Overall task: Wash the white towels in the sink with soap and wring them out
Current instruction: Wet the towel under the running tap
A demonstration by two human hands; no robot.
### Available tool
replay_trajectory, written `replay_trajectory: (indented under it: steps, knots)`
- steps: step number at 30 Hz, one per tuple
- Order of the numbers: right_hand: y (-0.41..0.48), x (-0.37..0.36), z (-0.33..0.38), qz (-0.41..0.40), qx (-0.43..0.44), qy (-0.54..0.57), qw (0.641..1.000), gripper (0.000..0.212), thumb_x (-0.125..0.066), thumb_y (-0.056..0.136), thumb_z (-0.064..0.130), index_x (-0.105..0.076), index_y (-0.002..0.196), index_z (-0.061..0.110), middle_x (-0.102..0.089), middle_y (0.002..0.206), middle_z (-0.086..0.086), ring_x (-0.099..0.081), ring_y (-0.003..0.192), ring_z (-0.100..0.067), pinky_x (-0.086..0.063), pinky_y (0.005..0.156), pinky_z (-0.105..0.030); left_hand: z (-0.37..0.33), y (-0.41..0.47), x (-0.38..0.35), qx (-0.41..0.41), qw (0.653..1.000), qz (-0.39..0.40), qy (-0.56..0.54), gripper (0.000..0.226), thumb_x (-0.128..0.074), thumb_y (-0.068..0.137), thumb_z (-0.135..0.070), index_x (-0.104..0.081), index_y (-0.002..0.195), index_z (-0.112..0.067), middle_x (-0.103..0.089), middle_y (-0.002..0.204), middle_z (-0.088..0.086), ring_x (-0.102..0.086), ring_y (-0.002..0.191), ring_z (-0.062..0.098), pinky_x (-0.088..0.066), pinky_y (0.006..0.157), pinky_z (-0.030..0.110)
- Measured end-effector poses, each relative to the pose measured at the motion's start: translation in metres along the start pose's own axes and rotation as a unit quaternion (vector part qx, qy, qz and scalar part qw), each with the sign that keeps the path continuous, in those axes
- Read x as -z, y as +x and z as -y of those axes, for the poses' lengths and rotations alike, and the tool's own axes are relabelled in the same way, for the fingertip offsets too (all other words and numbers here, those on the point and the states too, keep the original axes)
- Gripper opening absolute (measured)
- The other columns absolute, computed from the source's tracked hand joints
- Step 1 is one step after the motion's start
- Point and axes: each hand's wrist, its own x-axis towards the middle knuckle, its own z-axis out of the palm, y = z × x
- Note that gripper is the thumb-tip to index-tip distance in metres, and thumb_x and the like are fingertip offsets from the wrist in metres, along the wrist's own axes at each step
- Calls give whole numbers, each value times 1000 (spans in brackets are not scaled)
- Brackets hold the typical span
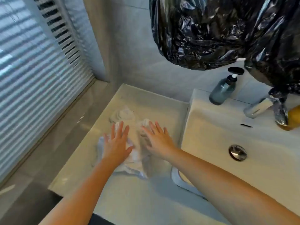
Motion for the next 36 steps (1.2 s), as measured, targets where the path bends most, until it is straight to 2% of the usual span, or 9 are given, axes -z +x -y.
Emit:
replay_trajectory:
  steps: [6,10,13,16,18,23,27,31,36]
  knots:
    - [36,-6,20,65,-14,35,997,86,-62,91,41,-9,158,33,2,167,-3,3,153,-29,-6,121,-55,16,23,15,6,997,-2,-83,39,-61,92,-40,-54,124,-19,-51,122,5,-60,101,30,-41,78,37]
    - [42,-5,21,45,23,191,980,100,-73,76,48,-14,156,38,-23,163,5,-21,150,-21,-21,119,-55,20,25,40,-20,964,-62,-259,16,-62,92,-17,-61,107,-13,-52,109,3,-61,84,30,-47,68,36]
    - [39,8,26,22,43,374,926,107,-80,67,41,-18,155,40,-35,156,12,-36,143,-10,-35,115,-44,13,31,75,-61,933,-114,-335,13,-61,89,-5,-63,98,-13,-47,102,-4,-54,85,15,-45,73,25]
    - [30,39,38,-15,70,445,892,77,-74,77,10,-41,145,26,-54,134,11,-51,122,3,-45,97,-19,3,39,111,-87,915,-135,-369,19,-61,88,1,-65,98,-15,-47,103,-4,-49,86,0,-37,76,6]
    - [23,58,45,-54,65,481,873,53,-66,82,-3,-55,129,20,-63,113,11,-60,104,3,-47,85,-17,-2,44,133,-78,903,-143,-397,20,-61,86,2,-67,96,-14,-50,102,-1,-50,88,-3,-35,76,0]
    - [3,109,50,-154,14,529,834,24,-63,86,11,-62,100,31,-65,91,16,-60,76,11,-45,68,-11,-11,58,195,-74,873,-171,-450,30,-66,87,-10,-60,82,-39,-61,95,-11,-57,90,-1,-41,83,14]
    - [-16,157,42,-208,18,530,822,13,-60,89,10,-67,100,13,-63,85,4,-56,69,0,-45,63,-18,-30,68,237,-82,870,-181,-452,12,-63,90,-18,-69,94,-28,-67,99,-7,-62,96,10,-50,86,29]
    - [-49,198,24,-254,22,540,802,15,-61,90,5,-69,95,17,-64,81,6,-57,66,3,-45,60,-14,-65,67,273,-123,866,-198,-443,11,-65,90,-18,-70,95,-27,-68,98,-8,-63,96,13,-53,89,39]
    - [-103,238,-15,-304,35,548,778,10,-65,87,10,-70,96,14,-66,81,2,-60,75,-9,-49,66,-25,-132,56,314,-174,851,-209,-449,11,-64,91,-18,-71,98,-23,-69,93,-11,-64,92,11,-54,83,31]
